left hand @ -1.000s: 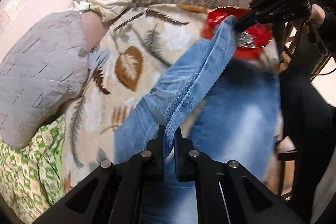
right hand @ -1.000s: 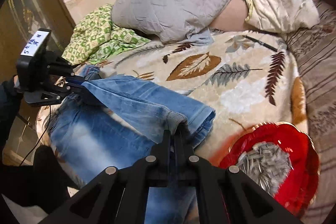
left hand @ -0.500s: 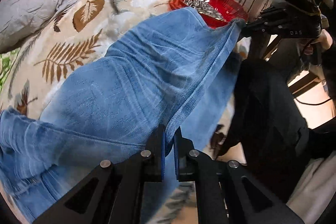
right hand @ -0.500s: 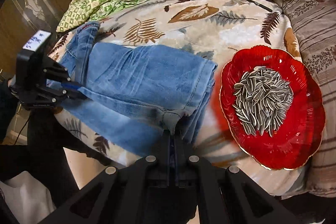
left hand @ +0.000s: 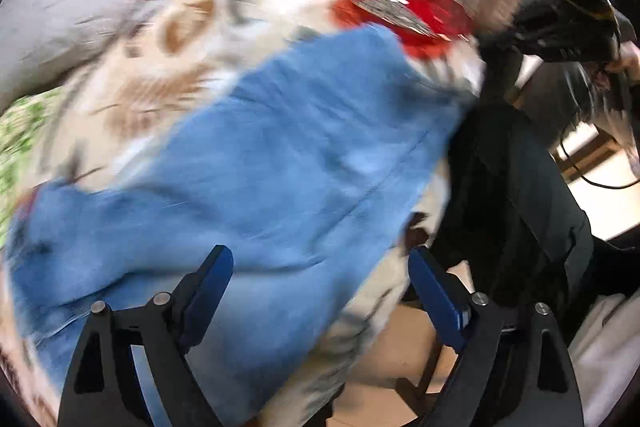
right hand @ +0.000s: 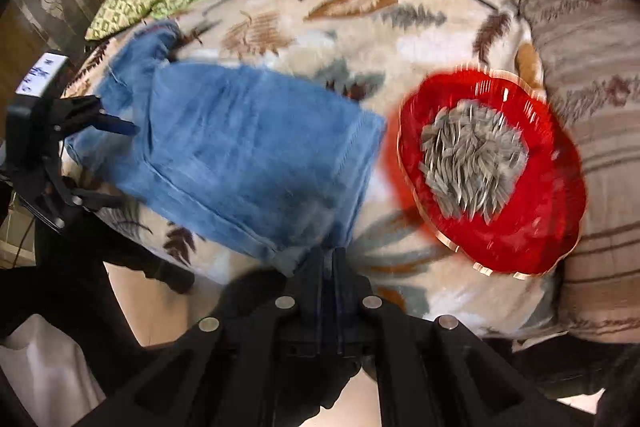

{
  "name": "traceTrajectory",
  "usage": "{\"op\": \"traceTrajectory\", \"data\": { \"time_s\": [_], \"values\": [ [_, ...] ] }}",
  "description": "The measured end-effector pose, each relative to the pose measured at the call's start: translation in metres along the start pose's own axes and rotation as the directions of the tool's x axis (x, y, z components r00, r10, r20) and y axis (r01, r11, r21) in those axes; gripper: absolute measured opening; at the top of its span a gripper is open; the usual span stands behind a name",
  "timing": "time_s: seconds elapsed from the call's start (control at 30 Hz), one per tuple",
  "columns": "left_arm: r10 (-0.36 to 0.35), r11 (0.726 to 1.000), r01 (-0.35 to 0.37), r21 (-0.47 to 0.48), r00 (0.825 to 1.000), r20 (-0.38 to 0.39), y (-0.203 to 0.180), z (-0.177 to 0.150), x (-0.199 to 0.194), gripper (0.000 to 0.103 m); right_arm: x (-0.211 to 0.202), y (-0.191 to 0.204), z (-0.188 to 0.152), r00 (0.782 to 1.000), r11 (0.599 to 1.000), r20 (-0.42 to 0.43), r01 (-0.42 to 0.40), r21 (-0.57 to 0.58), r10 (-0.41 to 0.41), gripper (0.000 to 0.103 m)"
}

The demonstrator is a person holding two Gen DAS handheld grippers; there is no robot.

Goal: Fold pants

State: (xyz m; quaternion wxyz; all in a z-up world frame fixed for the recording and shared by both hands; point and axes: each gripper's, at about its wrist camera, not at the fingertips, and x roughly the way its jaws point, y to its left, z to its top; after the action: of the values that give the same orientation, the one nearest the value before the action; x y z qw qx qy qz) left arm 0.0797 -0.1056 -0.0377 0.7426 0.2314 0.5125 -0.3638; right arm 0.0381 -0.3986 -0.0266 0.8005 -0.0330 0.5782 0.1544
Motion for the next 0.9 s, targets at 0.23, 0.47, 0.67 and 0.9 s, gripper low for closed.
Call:
{"op": "traceTrajectory", "data": {
  "time_s": [0.23, 0.47, 0.67, 0.9],
  "values": [
    [0.194, 0.943, -0.187, -0.277, 0.981, -0.001, 0.089, -0.058, -0.083, 0.089, 0.007, 0.062, 0.049, 0.992, 0.986, 0.058, -0.106, -0.126, 0.114, 0.014],
    [0.392, 0.835, -0.404, -0.374, 0.913, -0.113, 0.141, -0.137, -0.172, 0.099, 0.037, 0.153, 0.101, 0.967, 0.94, 0.084, -0.209, -0.268, 0.239, 0.087],
    [0.362, 0.837, -0.345, -0.426, 0.931, -0.043, 0.193, -0.128, -0.165, 0.099, 0.051, 0.21, 0.14, 0.933, 0.901, 0.098, -0.301, -0.313, 0.346, 0.087],
    [0.273, 0.861, -0.216, -0.461, 0.96, 0.058, 0.269, -0.068, -0.086, 0.099, 0.09, 0.22, 0.181, 0.921, 0.936, 0.186, -0.318, -0.152, 0.343, 0.086]
  ]
}}
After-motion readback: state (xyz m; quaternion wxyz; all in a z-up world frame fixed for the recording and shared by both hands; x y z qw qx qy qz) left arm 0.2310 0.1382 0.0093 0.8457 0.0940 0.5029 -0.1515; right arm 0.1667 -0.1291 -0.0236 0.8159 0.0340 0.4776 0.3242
